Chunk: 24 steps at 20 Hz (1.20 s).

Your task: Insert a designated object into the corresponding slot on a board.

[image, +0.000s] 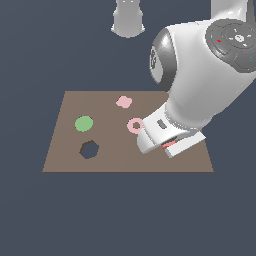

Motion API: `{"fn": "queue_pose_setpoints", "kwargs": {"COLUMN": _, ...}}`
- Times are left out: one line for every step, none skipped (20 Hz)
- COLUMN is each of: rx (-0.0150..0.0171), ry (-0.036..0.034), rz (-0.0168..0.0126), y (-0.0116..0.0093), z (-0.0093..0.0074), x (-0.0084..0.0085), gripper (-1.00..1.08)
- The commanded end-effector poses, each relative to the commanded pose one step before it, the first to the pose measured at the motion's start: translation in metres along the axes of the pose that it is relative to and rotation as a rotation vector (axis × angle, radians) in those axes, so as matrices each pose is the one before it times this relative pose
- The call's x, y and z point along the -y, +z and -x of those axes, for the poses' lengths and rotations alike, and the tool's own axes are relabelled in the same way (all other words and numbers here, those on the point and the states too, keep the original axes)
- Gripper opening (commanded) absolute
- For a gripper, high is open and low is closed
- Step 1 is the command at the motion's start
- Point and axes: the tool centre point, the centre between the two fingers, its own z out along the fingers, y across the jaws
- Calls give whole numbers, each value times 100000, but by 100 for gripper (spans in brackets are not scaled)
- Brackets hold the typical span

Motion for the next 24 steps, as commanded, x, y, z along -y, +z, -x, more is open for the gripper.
{"fn": "queue_pose_setpoints", "kwargs": {"rx": -60, "ry": -8863, "rz": 29, "y": -128, "z": 830, "x": 1186, "gripper": -100}}
{"fn": "queue_pose_setpoints", "kwargs": {"rx": 0, "ry": -3910, "rz": 2, "y": -44, "z": 371, "x": 527, "gripper": -100}}
{"fn": "queue_pose_setpoints", "kwargs": {"rx": 0, "ry": -4080, "rz": 2, "y": -45, "z": 389, "x": 549, "gripper": -100}}
{"fn": "queue_pose_setpoints", "kwargs": {"rx": 1, "ry": -4079, "rz": 1, "y": -45, "z": 390, "x": 548, "gripper": -100}}
{"fn": "queue_pose_setpoints", "kwargs": {"rx": 2, "ry": -3870, "rz": 1, "y": -42, "z": 371, "x": 519, "gripper": -100}}
{"fn": "queue_pose_setpoints", "kwargs": {"rx": 3, "ry": -3663, "rz": 1, "y": -39, "z": 353, "x": 490, "gripper": -100}}
{"fn": "queue_pose_setpoints", "kwargs": {"rx": 4, "ry": -3461, "rz": 0, "y": -37, "z": 335, "x": 461, "gripper": -100}}
{"fn": "queue_pose_setpoints", "kwargs": {"rx": 4, "ry": -3262, "rz": 0, "y": -35, "z": 317, "x": 434, "gripper": -100}}
{"fn": "queue_pose_setpoints", "kwargs": {"rx": 4, "ry": -3066, "rz": 0, "y": -32, "z": 299, "x": 407, "gripper": -100}}
{"fn": "queue_pose_setpoints", "kwargs": {"rx": 5, "ry": -2871, "rz": 0, "y": -30, "z": 281, "x": 380, "gripper": -100}}
{"fn": "queue_pose_setpoints", "kwargs": {"rx": 5, "ry": -2678, "rz": -1, "y": -28, "z": 263, "x": 353, "gripper": -100}}
{"fn": "queue_pose_setpoints", "kwargs": {"rx": 5, "ry": -2485, "rz": -1, "y": -26, "z": 246, "x": 325, "gripper": -100}}
{"fn": "queue_pose_setpoints", "kwargs": {"rx": 5, "ry": -2291, "rz": -1, "y": -23, "z": 229, "x": 298, "gripper": -100}}
{"fn": "queue_pose_setpoints", "kwargs": {"rx": 5, "ry": -2107, "rz": -1, "y": -21, "z": 212, "x": 272, "gripper": -100}}
{"fn": "queue_pose_setpoints", "kwargs": {"rx": 5, "ry": -1925, "rz": -1, "y": -19, "z": 195, "x": 248, "gripper": -100}}
{"fn": "queue_pose_setpoints", "kwargs": {"rx": 5, "ry": -1745, "rz": -1, "y": -17, "z": 177, "x": 224, "gripper": -100}}
{"fn": "queue_pose_setpoints", "kwargs": {"rx": 5, "ry": -1564, "rz": -1, "y": -16, "z": 160, "x": 200, "gripper": -100}}
{"fn": "queue_pose_setpoints", "kwargs": {"rx": 4, "ry": -1384, "rz": -1, "y": -14, "z": 143, "x": 175, "gripper": -100}}
{"fn": "queue_pose_setpoints", "kwargs": {"rx": 4, "ry": -1202, "rz": -1, "y": -12, "z": 126, "x": 150, "gripper": -100}}
{"fn": "queue_pose_setpoints", "kwargs": {"rx": 4, "ry": -1024, "rz": -1, "y": -10, "z": 109, "x": 126, "gripper": -100}}
{"fn": "queue_pose_setpoints", "kwargs": {"rx": 3, "ry": -847, "rz": -1, "y": -8, "z": 94, "x": 101, "gripper": -100}}
{"fn": "queue_pose_setpoints", "kwargs": {"rx": 3, "ry": -675, "rz": -1, "y": -7, "z": 77, "x": 77, "gripper": -100}}
{"fn": "queue_pose_setpoints", "kwargs": {"rx": 2, "ry": -507, "rz": -1, "y": -5, "z": 61, "x": 55, "gripper": -100}}
{"fn": "queue_pose_setpoints", "kwargs": {"rx": 2, "ry": -349, "rz": -1, "y": -3, "z": 44, "x": 35, "gripper": -100}}
